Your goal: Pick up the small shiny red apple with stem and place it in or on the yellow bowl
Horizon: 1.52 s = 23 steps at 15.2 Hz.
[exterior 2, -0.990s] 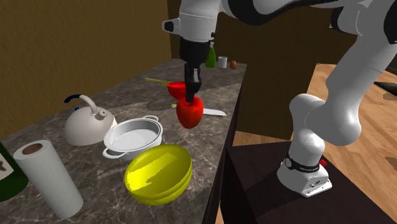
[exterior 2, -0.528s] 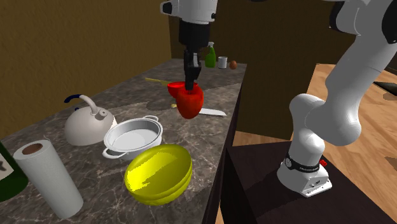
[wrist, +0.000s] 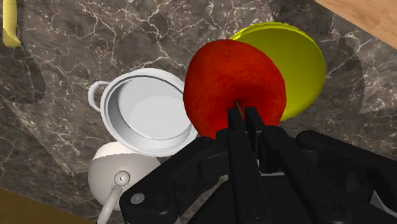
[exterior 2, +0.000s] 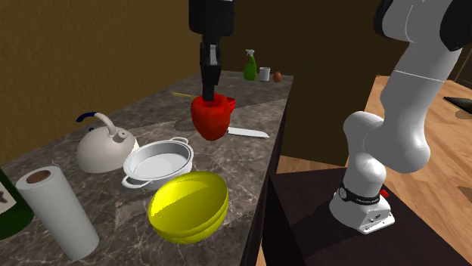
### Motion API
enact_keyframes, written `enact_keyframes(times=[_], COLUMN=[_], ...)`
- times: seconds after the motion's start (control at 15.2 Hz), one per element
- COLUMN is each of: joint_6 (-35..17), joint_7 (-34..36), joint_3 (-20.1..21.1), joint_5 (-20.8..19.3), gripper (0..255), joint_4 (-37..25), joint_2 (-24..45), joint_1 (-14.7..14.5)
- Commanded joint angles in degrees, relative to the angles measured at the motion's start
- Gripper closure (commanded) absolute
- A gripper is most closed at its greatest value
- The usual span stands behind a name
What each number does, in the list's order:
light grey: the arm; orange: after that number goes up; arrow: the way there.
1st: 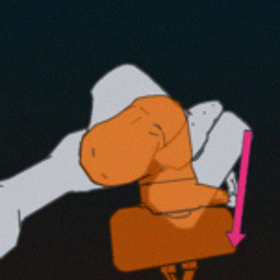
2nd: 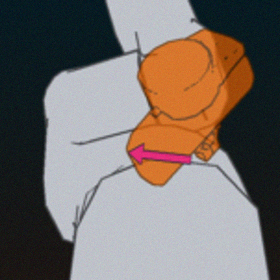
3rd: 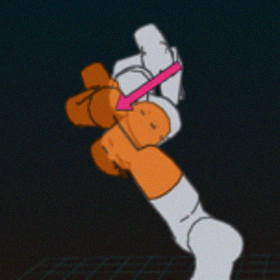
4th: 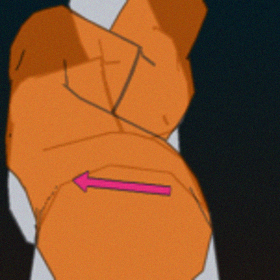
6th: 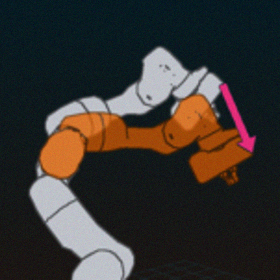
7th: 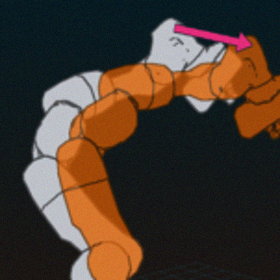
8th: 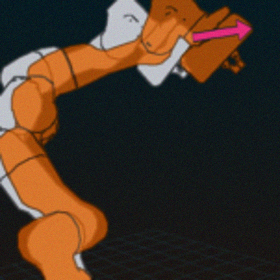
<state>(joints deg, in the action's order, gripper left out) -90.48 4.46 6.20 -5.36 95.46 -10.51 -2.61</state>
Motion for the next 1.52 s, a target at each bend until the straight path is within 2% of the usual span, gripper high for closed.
enact_keyframes(times=[0.0,0.33,1.45], joint_6=[2.3,9.0,-6.1], joint_7=[2.1,6.8,7.6], joint_3=[1.5,4.6,4.0], joint_5=[-0.4,-2.5,-1.3], gripper=[255,255,255], joint_4=[-5.8,-21.9,-1.1], joint_2=[3.7,13.9,8.1], joint_1=[-0.8,-3.4,-2.8])
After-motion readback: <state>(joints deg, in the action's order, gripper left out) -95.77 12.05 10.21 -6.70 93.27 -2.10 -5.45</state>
